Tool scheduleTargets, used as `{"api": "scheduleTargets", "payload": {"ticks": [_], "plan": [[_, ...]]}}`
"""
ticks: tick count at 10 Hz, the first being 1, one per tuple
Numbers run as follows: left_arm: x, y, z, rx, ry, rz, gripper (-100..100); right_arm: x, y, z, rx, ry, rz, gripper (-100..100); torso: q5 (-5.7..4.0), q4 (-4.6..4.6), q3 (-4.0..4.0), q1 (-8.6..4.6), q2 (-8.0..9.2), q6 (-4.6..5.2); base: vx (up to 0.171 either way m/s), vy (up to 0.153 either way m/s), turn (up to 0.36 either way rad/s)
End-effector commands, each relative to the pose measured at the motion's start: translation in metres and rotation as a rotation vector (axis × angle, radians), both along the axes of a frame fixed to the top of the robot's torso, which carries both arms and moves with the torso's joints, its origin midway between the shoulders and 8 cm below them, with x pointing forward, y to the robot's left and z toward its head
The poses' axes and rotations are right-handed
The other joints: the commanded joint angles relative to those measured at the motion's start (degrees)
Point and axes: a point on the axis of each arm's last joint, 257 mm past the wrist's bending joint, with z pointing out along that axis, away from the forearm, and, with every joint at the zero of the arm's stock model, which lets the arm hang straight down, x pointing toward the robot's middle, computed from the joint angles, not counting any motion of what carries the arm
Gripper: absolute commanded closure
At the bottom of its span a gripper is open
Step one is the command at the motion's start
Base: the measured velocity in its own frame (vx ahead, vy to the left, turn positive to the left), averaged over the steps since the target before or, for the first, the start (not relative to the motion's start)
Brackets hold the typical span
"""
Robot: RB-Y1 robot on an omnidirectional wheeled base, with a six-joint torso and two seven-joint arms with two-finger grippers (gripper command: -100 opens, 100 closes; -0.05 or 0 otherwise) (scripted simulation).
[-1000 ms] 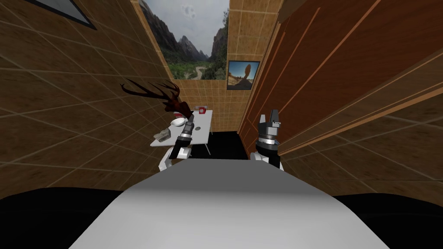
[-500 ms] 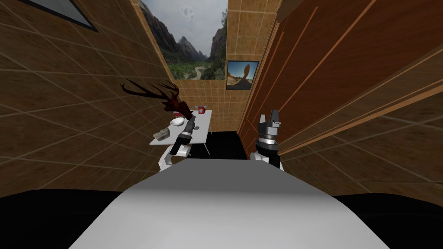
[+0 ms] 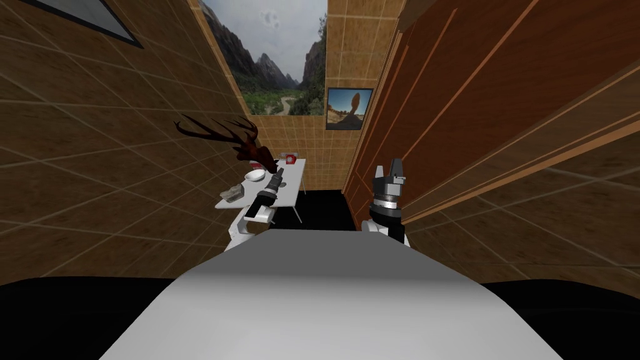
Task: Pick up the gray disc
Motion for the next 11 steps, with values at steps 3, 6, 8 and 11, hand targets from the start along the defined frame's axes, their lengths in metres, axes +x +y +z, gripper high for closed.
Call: {"api": "scheduleTargets", "payload": {"ticks": [3, 6, 8, 11], "plan": [[0.018, 0.017, -0.016, 0.04, 0.091, 0.026, -100, 0.0, 0.0, 0.0, 0.0, 0.0, 0.0, 0, 0.0, 0.0, 0.0, -0.03, -0.01, 0.0, -0.003, -0.052, 0.016], [0.026, 0.028, -0.03, 0.06, 0.159, 0.048, -100, 0.0, 0.0, 0.0, 0.0, 0.0, 0.0, 0, 0.01, 0.0, -0.01, 0.02, -0.01, 0.01, 0.0, -0.038, 0.005], [0.027, 0.031, -0.04, 0.061, 0.197, 0.058, -100, 0.0, 0.0, 0.0, 0.0, 0.0, 0.0, 0, 0.0, 0.0, -0.01, -0.01, -0.02, 0.0, 0.0, -0.032, 0.003], [0.033, 0.044, -0.052, 0.081, 0.261, 0.081, -100, 0.0, 0.0, 0.0, 0.0, 0.0, 0.0, 0, 0.0, 0.0, -0.01, -0.01, -0.02, 0.0, 0.002, -0.033, -0.002]]}}
